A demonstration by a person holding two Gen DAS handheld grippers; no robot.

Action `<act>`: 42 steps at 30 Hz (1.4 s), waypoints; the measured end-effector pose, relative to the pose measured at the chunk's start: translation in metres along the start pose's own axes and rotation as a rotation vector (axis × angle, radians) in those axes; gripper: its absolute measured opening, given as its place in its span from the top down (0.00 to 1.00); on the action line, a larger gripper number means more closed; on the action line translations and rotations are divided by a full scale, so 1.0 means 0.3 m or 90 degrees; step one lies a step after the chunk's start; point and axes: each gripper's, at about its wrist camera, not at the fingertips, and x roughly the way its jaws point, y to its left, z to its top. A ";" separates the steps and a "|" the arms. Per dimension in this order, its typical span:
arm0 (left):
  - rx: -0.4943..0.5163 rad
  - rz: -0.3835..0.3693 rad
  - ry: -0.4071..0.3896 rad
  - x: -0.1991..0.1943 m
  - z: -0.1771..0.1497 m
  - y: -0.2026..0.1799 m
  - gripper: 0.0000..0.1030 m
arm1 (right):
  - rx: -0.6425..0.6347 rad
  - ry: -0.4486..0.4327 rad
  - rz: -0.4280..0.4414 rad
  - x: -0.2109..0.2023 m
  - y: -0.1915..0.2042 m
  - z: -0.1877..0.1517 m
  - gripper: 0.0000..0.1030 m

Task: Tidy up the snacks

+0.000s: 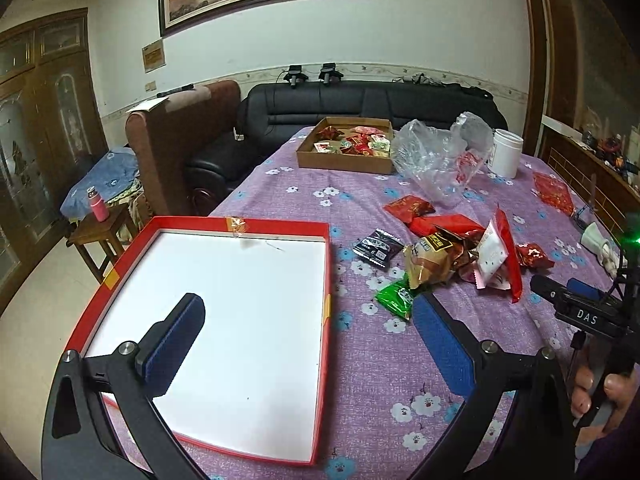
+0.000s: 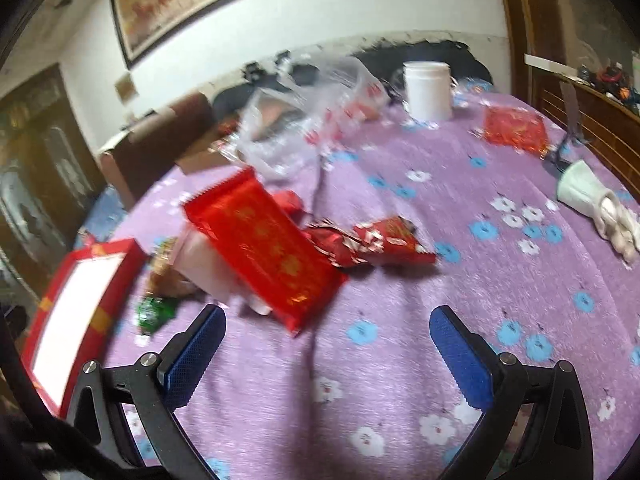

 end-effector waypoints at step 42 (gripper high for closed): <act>0.170 0.005 0.093 0.231 0.105 -0.090 0.00 | -0.052 0.042 0.057 0.113 0.088 0.223 0.01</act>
